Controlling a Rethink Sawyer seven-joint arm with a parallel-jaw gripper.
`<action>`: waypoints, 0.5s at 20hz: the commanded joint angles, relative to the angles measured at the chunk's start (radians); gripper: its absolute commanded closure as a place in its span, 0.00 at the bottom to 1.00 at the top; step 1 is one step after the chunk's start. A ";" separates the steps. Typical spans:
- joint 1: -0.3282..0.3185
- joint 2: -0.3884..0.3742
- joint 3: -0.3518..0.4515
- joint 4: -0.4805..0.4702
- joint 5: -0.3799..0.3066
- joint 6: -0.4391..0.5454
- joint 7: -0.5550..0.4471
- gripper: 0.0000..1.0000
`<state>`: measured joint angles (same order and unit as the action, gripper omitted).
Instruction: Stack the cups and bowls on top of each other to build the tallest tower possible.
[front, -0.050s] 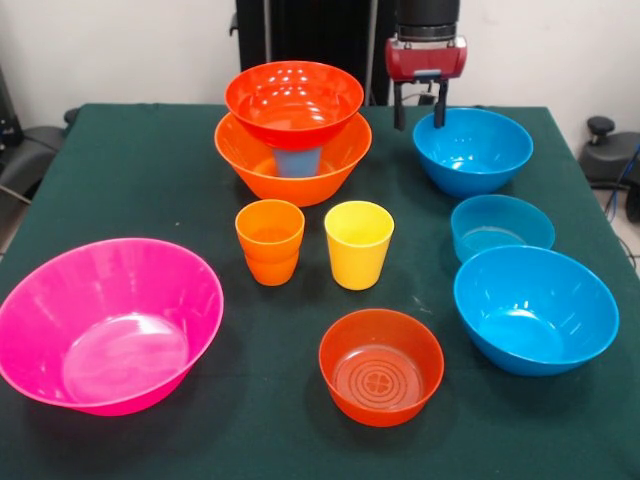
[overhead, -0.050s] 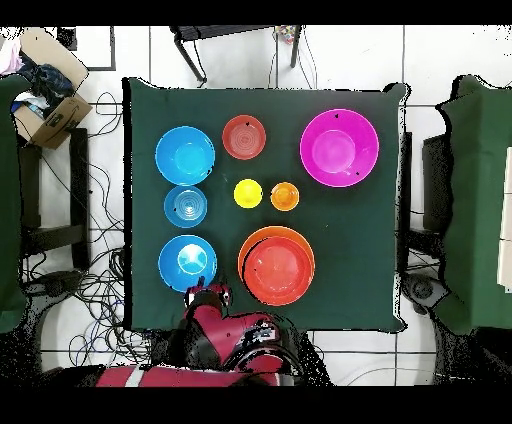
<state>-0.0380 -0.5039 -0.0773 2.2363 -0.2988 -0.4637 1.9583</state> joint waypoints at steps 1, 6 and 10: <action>0.024 0.092 0.033 -0.125 0.058 -0.080 0.161 0.00; 0.029 0.115 0.034 -0.138 0.065 -0.108 0.159 0.00; 0.029 0.118 0.039 -0.141 0.066 -0.117 0.160 0.00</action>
<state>-0.0266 -0.4291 -0.1001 2.2266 -0.2940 -0.5530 1.9583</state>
